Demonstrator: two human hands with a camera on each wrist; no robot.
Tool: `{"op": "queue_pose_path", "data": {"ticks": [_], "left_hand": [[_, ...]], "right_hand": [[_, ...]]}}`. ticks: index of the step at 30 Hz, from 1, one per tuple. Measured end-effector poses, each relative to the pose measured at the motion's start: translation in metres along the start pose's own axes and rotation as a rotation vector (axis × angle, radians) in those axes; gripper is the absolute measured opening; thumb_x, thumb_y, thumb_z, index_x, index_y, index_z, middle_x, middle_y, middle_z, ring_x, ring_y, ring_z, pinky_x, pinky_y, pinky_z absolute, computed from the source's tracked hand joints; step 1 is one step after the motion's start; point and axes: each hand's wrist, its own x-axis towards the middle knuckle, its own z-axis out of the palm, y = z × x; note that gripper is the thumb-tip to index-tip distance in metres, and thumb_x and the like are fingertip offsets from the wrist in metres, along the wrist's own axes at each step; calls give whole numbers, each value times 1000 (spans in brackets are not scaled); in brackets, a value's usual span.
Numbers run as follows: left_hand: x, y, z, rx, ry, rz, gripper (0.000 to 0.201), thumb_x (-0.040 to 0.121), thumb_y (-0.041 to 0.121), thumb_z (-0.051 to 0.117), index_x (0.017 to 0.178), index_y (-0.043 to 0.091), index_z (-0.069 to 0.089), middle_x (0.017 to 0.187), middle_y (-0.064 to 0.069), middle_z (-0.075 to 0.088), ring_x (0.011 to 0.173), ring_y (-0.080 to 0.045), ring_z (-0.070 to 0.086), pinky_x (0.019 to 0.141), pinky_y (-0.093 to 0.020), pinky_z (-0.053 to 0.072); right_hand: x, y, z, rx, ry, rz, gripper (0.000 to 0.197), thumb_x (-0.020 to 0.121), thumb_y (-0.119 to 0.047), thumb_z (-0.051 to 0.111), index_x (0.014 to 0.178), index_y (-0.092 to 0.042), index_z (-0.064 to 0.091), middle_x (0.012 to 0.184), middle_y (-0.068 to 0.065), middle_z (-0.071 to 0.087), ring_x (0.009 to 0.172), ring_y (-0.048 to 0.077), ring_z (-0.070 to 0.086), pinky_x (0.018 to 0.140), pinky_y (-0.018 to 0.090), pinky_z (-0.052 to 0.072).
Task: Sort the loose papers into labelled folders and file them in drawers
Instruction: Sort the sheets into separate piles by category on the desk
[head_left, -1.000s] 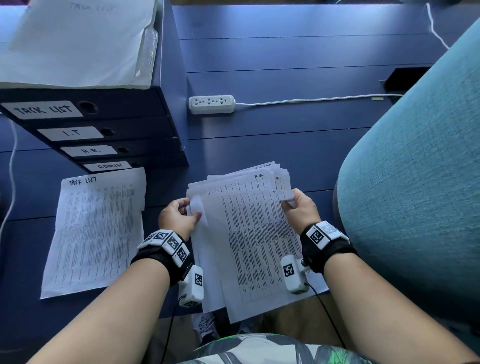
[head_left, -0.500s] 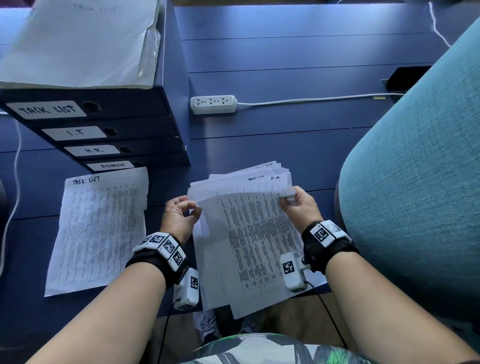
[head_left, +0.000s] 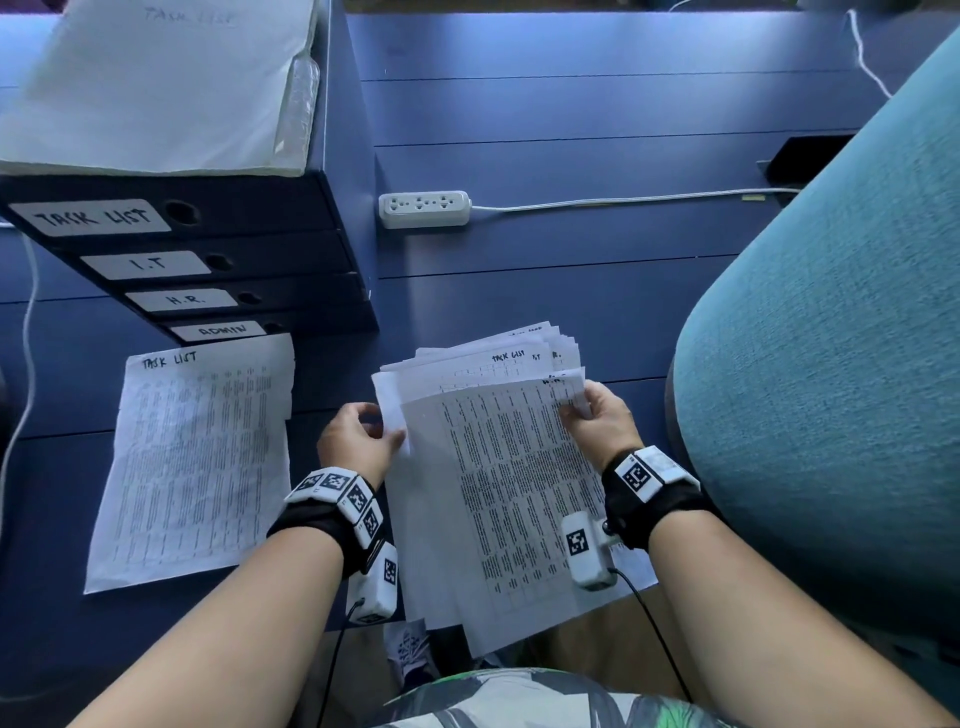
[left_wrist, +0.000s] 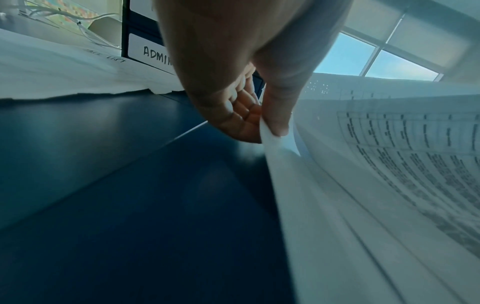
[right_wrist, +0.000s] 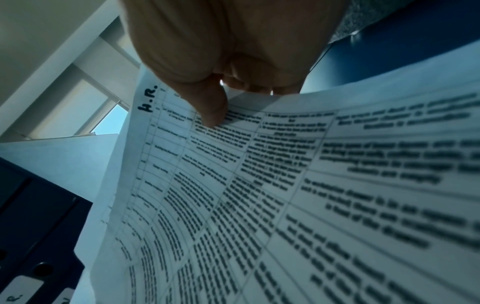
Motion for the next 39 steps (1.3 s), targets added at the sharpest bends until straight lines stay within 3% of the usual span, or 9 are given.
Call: {"op": "queue_pose_path", "data": {"ticks": [5, 11, 13, 16, 22, 26, 30, 34, 39], "left_hand": [[2, 2, 0, -20, 25, 55, 33, 85, 12, 69, 117, 16, 60, 96, -1, 67, 87, -21, 64, 78, -26, 44], [4, 0, -3, -127, 6, 96, 54, 95, 33, 58, 145, 18, 42, 137, -11, 36, 111, -23, 52, 108, -33, 38], [2, -4, -10, -189, -101, 106, 53, 90, 46, 61, 135, 22, 50, 128, -6, 53, 108, -20, 59, 101, -40, 48], [-4, -6, -26, -222, -185, 21, 40, 90, 25, 67, 126, 23, 48, 115, 0, 62, 105, -21, 61, 97, -40, 50], [8, -31, -68, -210, 21, -30, 44, 91, 15, 63, 131, 17, 45, 122, -3, 60, 109, -26, 59, 100, -46, 47], [17, -53, -97, -96, 93, -46, 50, 97, 12, 51, 143, 24, 36, 119, 4, 56, 100, -23, 58, 93, -36, 46], [27, -84, -115, 111, 52, -68, 65, 92, -8, 39, 150, 21, 32, 145, -9, 45, 94, -26, 58, 63, -29, 50], [33, -117, -132, 360, -35, -74, 61, 87, 1, 54, 144, 21, 44, 158, -6, 26, 139, -29, 34, 109, -43, 38], [43, -148, -153, 410, -16, -104, 71, 78, -3, 59, 141, 27, 46, 160, -3, 20, 146, -27, 20, 116, -50, 27]], "right_hand": [[-3, -9, 2, 68, 47, -27, 12, 91, -7, 59, 94, -16, 67, 97, 4, 72, 94, 22, 69, 85, 42, 57], [-2, -25, 18, 139, 65, -57, 8, 92, -8, 59, 94, -12, 65, 97, 12, 71, 88, 27, 67, 85, 45, 55], [-5, -36, 26, 162, 56, -106, 6, 93, -10, 59, 95, -5, 61, 87, 8, 69, 76, 18, 61, 74, 37, 55], [-6, -47, 43, 156, 37, -149, 14, 93, -23, 61, 95, -10, 58, 79, -2, 63, 71, 17, 56, 64, 34, 52], [-24, -64, 83, -67, -257, -92, 61, 92, -24, 61, 145, -21, 30, 133, 1, 51, 120, 17, 53, 103, 39, 46], [-46, -63, 116, -135, -333, -50, 66, 92, -6, 57, 146, -28, 27, 126, 2, 52, 83, 21, 65, 73, 34, 60], [-52, -67, 143, -75, -272, -21, 55, 92, 1, 51, 138, -26, 35, 119, 5, 55, 85, 19, 64, 73, 38, 60], [-57, -68, 168, -176, -282, -16, 58, 92, 2, 51, 140, -26, 33, 117, 4, 55, 81, 19, 64, 65, 34, 60], [-60, -62, 176, -387, -162, 18, 61, 89, 7, 47, 142, -21, 33, 83, -8, 48, 71, 5, 53, 54, 18, 47]]}}
